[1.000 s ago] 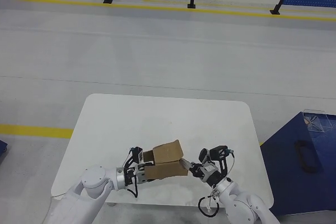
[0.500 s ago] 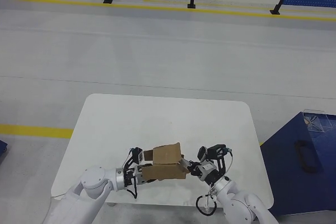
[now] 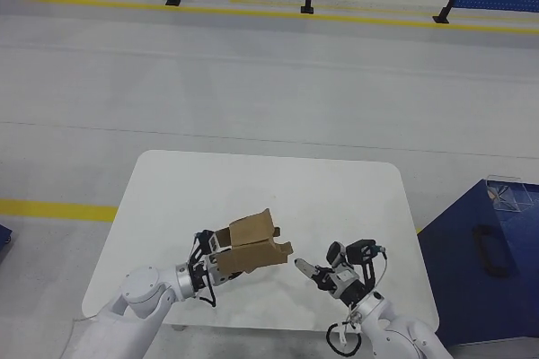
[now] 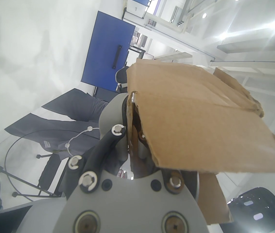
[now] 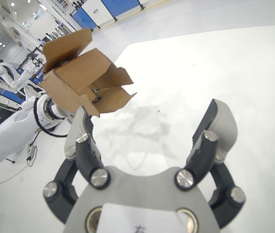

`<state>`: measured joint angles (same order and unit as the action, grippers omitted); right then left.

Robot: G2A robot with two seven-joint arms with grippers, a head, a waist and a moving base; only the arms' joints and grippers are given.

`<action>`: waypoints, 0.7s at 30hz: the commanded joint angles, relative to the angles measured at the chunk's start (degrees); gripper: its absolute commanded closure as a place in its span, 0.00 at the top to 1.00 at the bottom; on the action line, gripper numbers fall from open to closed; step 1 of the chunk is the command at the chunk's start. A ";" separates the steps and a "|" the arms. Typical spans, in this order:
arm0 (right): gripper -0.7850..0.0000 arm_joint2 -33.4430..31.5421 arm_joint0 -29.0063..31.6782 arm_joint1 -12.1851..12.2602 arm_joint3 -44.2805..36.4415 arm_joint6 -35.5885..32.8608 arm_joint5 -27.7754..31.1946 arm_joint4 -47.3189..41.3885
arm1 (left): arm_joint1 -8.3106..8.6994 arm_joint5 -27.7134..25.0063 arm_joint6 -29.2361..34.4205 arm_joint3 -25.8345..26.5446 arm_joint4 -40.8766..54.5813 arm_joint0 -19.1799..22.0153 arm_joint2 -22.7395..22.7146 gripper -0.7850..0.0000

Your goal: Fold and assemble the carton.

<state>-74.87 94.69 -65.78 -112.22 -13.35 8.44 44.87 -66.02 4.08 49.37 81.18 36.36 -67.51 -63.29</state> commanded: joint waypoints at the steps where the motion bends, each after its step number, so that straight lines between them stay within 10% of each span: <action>1: 1.00 1.66 -0.89 -0.18 0.66 0.10 -0.76 2.24 | -0.03 -0.49 -0.50 0.42 -0.04 -0.46 0.02 0.00; 21: 1.00 8.21 -5.95 -1.79 4.36 3.81 -3.60 5.18 | 0.07 -1.36 0.24 2.51 -1.92 -2.15 -0.25 0.00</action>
<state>-66.60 88.75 -67.56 -107.92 -9.60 4.89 50.02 -65.96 2.60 49.48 83.68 34.42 -69.71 -63.43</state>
